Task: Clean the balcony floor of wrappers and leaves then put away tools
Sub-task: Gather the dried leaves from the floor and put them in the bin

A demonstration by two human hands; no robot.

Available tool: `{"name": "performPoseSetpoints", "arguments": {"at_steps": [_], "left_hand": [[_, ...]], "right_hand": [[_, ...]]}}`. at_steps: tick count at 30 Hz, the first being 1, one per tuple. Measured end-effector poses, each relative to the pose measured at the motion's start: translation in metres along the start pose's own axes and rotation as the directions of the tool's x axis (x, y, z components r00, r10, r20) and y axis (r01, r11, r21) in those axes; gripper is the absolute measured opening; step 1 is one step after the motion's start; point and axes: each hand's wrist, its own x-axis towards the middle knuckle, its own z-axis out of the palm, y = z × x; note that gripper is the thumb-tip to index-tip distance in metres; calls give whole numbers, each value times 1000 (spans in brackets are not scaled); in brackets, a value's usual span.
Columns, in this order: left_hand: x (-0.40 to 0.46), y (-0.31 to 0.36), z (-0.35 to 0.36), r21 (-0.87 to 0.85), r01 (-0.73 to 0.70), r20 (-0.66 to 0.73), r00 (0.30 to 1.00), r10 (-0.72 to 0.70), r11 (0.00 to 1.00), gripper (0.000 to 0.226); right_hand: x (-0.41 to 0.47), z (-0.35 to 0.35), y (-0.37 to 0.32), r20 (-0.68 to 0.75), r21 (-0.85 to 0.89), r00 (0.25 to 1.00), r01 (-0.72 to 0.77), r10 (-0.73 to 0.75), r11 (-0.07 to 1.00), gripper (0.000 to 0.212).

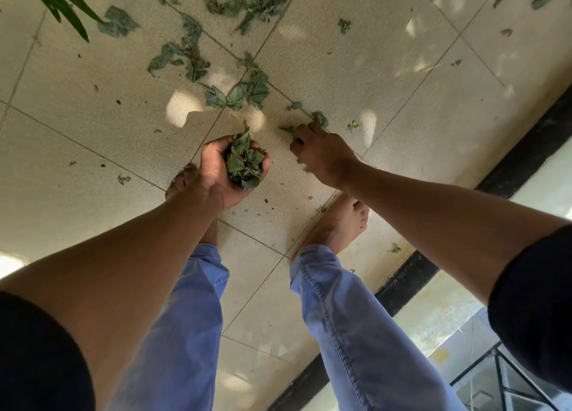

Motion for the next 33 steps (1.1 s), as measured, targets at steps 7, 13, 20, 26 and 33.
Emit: {"name": "performPoseSetpoints", "arguments": {"at_steps": [7,13,20,26,33], "left_hand": [[-11,-14,15,-37,-15,19,1000,16,999,22],[-22,-15,45,-58,-145,-50,989,142,988,32],[-13,-16,77,239,-192,174,973,153,952,22],[-16,-33,97,87,-72,182,982,55,994,20],[-25,-39,99,103,-131,128,985,117,986,35]], "right_hand": [[3,-24,-9,28,605,808,-483,589,633,22],[-30,-108,-19,136,896,678,-396,722,203,29],[-45,-149,-63,89,975,690,-209,718,79,34],[-31,-134,-64,38,928,589,-319,807,190,40],[-22,-124,-59,-60,822,597,-425,800,380,33]]}}
